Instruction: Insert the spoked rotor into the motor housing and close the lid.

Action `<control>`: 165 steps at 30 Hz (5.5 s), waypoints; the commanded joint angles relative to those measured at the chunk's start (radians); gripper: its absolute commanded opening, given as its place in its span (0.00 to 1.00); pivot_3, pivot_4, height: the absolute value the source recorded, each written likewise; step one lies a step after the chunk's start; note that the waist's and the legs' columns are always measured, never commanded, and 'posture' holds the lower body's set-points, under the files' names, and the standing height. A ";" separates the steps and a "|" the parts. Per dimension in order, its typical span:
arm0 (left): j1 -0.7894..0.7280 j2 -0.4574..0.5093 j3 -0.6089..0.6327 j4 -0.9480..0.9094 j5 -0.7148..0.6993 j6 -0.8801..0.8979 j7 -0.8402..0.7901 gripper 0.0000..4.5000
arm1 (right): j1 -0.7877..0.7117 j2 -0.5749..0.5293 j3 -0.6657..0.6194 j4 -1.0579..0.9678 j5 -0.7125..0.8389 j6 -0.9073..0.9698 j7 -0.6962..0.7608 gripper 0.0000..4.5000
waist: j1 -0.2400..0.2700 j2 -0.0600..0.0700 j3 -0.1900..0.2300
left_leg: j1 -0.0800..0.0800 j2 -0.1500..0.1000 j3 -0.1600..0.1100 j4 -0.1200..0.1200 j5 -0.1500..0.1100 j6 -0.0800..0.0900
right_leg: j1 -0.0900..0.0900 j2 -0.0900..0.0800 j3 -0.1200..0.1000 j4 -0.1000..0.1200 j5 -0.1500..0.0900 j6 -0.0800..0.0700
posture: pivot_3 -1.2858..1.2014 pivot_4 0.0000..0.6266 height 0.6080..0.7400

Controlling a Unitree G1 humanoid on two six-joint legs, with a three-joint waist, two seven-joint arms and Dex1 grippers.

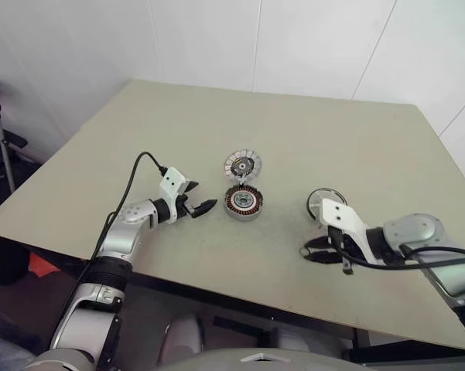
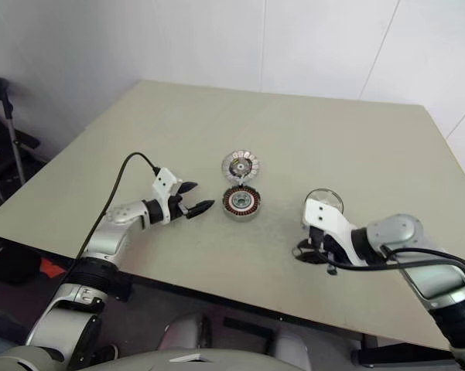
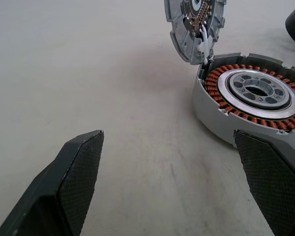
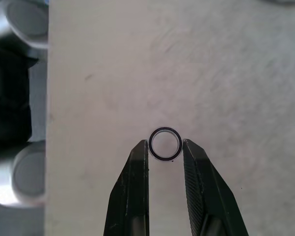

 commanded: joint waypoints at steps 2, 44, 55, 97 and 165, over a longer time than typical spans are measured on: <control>-0.028 0.002 0.004 -0.004 -0.002 -0.016 -0.011 1.00 | 0.088 -0.040 -0.069 -0.007 -0.017 -0.082 -0.011 0.15 | -0.001 0.000 0.000 | 0.001 0.000 0.000 0.000 0.000 0.000 | 0.001 0.000 0.000 -0.002 0.000 0.000 | 0.52 0.00 1.00; -0.061 -0.016 0.004 0.064 0.012 -0.050 -0.025 1.00 | -0.077 -0.067 -0.129 0.251 -0.047 -0.443 0.034 0.80 | -0.013 0.001 -0.001 | 0.009 -0.005 0.000 0.001 -0.004 0.007 | 0.012 -0.004 0.001 -0.008 -0.002 0.004 | 0.52 0.00 1.00; -0.129 -0.040 0.009 0.143 0.021 -0.097 -0.020 1.00 | -0.693 0.197 0.293 0.432 -0.326 -0.545 0.136 0.80 | -0.007 0.001 -0.001 | -0.001 -0.005 0.000 0.003 -0.004 0.008 | 0.000 -0.004 0.000 0.004 0.002 -0.005 | 0.52 0.00 1.00; 0.011 -0.030 0.036 -0.027 0.001 -0.051 0.066 1.00 | -1.049 0.606 0.503 1.161 -0.621 -0.878 0.124 0.80 | -0.036 0.000 0.000 | -0.022 0.002 -0.002 0.026 -0.005 0.005 | -0.021 -0.002 -0.001 0.027 0.000 -0.009 | 0.52 0.00 1.00; 0.000 -0.035 0.030 0.001 0.010 -0.054 0.047 1.00 | -0.739 0.301 0.432 0.599 -0.548 -0.727 0.238 0.44 | -0.032 -0.001 0.000 | -0.019 0.002 -0.002 0.025 -0.006 0.006 | -0.018 -0.001 0.001 0.025 0.000 -0.009 | 0.52 0.00 1.00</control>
